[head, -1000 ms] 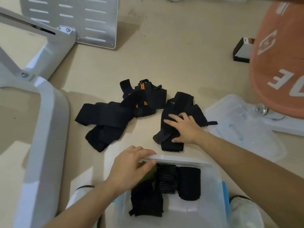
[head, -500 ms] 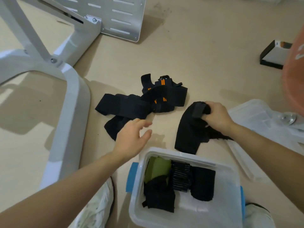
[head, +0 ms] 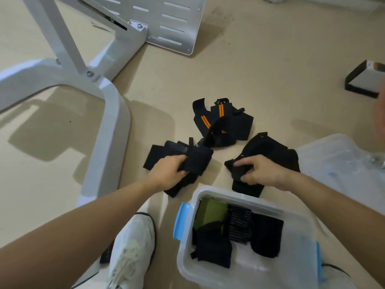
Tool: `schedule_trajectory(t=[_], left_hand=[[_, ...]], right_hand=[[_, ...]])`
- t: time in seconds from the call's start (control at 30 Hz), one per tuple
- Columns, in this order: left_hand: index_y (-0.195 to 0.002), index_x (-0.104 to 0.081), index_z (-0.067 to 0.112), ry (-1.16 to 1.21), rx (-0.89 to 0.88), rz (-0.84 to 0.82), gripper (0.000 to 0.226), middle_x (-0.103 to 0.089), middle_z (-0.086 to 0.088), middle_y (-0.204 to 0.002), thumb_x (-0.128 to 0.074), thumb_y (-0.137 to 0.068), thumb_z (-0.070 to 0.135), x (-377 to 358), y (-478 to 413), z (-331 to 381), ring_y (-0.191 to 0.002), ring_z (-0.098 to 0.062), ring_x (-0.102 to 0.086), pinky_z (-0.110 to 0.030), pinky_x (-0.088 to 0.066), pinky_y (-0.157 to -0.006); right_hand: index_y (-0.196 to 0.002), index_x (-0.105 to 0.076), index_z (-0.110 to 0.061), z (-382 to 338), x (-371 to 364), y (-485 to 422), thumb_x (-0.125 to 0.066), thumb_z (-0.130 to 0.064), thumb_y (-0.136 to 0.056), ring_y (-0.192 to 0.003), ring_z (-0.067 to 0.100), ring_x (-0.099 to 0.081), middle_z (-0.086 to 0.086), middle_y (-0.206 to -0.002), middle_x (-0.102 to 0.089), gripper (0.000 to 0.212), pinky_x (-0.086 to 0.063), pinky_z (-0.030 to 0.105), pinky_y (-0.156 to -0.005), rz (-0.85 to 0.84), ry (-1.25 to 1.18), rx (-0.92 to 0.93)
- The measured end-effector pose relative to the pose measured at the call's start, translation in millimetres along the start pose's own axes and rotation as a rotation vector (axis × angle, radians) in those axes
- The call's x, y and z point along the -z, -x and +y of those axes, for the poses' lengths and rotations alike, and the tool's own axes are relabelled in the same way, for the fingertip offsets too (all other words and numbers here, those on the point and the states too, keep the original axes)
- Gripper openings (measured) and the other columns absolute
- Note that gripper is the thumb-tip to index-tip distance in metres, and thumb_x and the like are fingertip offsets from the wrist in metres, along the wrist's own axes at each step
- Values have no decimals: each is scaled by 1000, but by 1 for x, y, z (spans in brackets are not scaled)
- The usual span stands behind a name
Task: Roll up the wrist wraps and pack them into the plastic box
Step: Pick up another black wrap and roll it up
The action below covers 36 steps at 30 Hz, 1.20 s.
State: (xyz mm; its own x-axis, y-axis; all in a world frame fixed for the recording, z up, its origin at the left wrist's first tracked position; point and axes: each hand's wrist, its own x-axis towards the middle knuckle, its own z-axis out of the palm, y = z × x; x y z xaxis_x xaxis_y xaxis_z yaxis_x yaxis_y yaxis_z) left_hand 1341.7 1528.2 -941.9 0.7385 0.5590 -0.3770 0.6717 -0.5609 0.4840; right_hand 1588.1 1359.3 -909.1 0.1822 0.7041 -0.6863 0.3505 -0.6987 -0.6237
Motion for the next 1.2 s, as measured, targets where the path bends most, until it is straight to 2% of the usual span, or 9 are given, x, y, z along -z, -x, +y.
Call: schedule_trajectory(t=[0.13,0.27,0.53,0.7,0.77,0.9,1.03,1.1,1.2], left_hand=[[-82,-66,24,294,36,-12,19,-65,8,-70,-63,-94,10,18,24,-6,-65,-8,-63,-29,-49,-64],[-99,-73,8,660,78,100,18,-71,4,-72,-55,-100,6,56,24,6,-63,-3,-64,-21,-53,-62],[-101,-69,4,820,291,517,18,-64,2,-68,-53,-101,12,94,20,-29,-59,-6,-66,-32,-61,-68],[-131,-65,17,685,383,460,40,-74,-9,-85,-61,-92,26,88,23,-55,-77,-24,-75,-46,-64,-81],[-140,-59,16,668,357,398,45,-69,-5,-78,-61,-95,18,84,26,-52,-70,-19,-71,-41,-64,-76],[-139,-60,14,739,255,301,43,-58,-3,-73,-58,-96,5,71,31,-27,-60,-4,-62,-21,-56,-63],[-135,-63,17,824,135,268,39,-57,-3,-76,-57,-98,7,67,29,3,-62,-2,-60,-19,-54,-63],[-132,-66,19,857,72,259,36,-62,-5,-81,-57,-99,9,70,27,15,-66,-3,-61,-19,-53,-64],[-128,-68,22,872,6,275,31,-69,-4,-90,-61,-98,16,76,24,23,-75,-2,-64,-16,-51,-67]], right_hand=[[-112,-67,-21,-20,-26,-7,-75,-8,-85,-125,19,-55,0,-132,-59,32,-46,30,-102,273,153,284],[-150,-40,-30,-65,-46,-17,-69,-3,-86,-131,7,-46,-9,-156,-39,76,-42,25,-109,173,90,506],[-127,-65,-31,-76,-29,-53,-56,-43,-98,-120,29,-47,3,-125,-44,32,-50,47,-95,81,1014,160],[-132,-58,-20,-39,7,-31,-54,-33,-95,-128,32,-47,7,-136,-54,39,-44,46,-100,96,1219,-180],[-119,-62,-17,-34,12,-22,-56,-29,-93,-116,33,-57,9,-124,-62,30,-50,44,-93,136,1128,-205],[-97,-72,-25,-58,-15,-24,-69,-32,-90,-89,19,-67,-1,-94,-71,11,-55,37,-83,373,408,146],[-144,-47,-30,-107,-50,-17,-84,-37,-79,-103,-4,-56,-16,-127,-56,75,-47,18,-91,182,-45,379],[-141,-44,-30,-121,-58,-15,-86,-25,-79,-104,-17,-55,-23,-126,-55,75,-44,8,-92,83,-131,437],[-126,-62,-14,-126,-52,-16,-87,-14,-77,-102,5,-70,-2,-112,-73,56,-56,29,-96,216,-267,412]])
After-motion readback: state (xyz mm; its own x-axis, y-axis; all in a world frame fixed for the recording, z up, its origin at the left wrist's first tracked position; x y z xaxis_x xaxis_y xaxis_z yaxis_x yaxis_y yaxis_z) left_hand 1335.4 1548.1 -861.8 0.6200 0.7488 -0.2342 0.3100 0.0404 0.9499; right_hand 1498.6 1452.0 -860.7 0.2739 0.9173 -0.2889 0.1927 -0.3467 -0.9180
